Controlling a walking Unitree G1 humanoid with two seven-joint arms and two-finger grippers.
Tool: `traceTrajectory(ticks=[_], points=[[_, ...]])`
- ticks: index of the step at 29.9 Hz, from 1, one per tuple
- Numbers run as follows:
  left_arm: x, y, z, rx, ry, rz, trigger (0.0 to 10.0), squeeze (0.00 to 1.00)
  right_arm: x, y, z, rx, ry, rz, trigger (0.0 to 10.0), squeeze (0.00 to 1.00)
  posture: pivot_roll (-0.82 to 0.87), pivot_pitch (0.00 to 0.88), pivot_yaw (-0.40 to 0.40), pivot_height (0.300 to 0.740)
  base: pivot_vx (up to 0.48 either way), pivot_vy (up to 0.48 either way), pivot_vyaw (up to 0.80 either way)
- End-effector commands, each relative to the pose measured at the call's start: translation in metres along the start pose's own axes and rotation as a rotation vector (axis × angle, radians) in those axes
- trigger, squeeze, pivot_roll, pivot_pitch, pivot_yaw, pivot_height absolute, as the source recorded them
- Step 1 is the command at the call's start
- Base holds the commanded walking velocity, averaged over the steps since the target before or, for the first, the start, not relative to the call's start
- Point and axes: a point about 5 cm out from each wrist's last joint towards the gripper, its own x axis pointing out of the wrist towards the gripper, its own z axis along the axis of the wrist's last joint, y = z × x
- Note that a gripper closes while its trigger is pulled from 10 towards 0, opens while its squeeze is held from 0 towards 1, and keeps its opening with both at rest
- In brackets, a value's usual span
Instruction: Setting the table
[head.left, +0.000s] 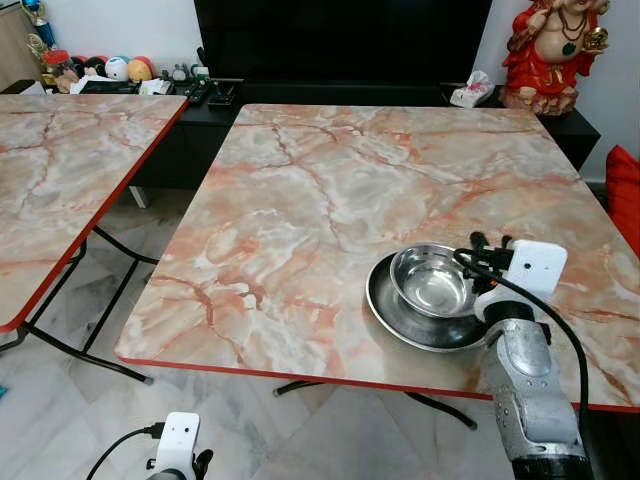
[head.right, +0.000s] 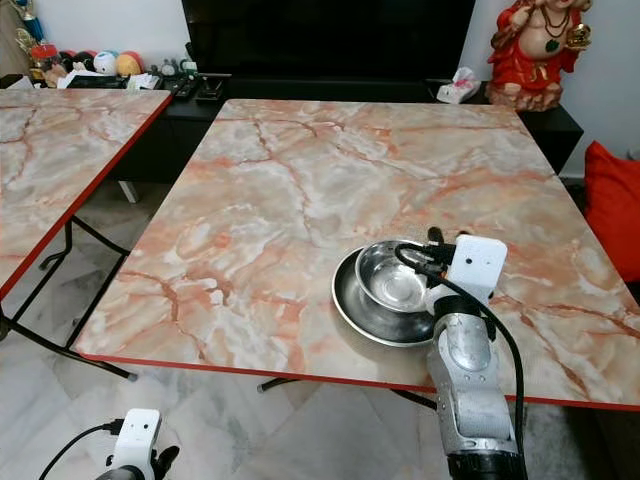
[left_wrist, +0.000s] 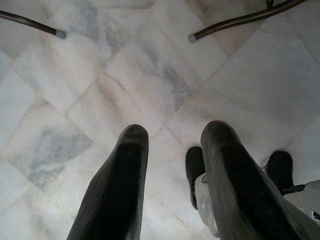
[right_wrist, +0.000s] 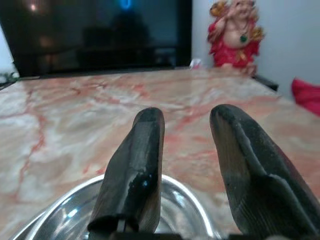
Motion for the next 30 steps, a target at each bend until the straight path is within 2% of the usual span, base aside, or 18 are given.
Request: traceTrajectory(ticks=[1, 4, 6, 10, 23, 30], points=[[-0.002, 0.004, -0.008, -0.008, 0.02, 0.014, 10.0, 0.0, -0.002, -0.002, -0.002, -0.006, -0.007, -0.016, 10.0, 0.0, 0.03, 0.0, 0.017, 0.74, 0.0, 0.0, 0.0], [-0.003, 0.005, -0.01, -0.017, 0.024, 0.015, 10.0, 0.0, -0.006, -0.003, -0.001, 0.006, -0.03, -0.026, 10.0, 0.0, 0.02, 0.0, 0.016, 0.74, 0.0, 0.0, 0.0], [-0.003, 0.005, -0.011, -0.017, 0.027, 0.013, 10.0, 0.0, -0.006, -0.001, -0.002, -0.022, -0.027, -0.014, 10.0, 0.0, 0.02, 0.0, 0.014, 0.74, 0.0, 0.257, 0.0], [-0.003, 0.004, -0.012, -0.019, 0.03, 0.013, 10.0, 0.0, -0.006, 0.001, -0.002, 0.001, -0.045, -0.005, 10.0, 0.0, 0.02, 0.0, 0.007, 0.74, 0.0, 0.288, 0.0], [-0.004, 0.004, -0.014, -0.023, 0.036, 0.012, 10.0, 0.0, 0.0, -0.004, 0.006, 0.009, -0.096, -0.015, 10.0, 0.0, 0.02, 0.0, 0.008, 0.74, 0.0, 0.299, 0.0], [-0.004, 0.003, -0.014, -0.028, 0.037, 0.01, 10.0, 0.0, 0.002, 0.007, 0.007, 0.036, -0.105, 0.011, 10.0, 0.0, 0.04, 0.0, 0.004, 0.74, 0.0, 0.46, 0.0]])
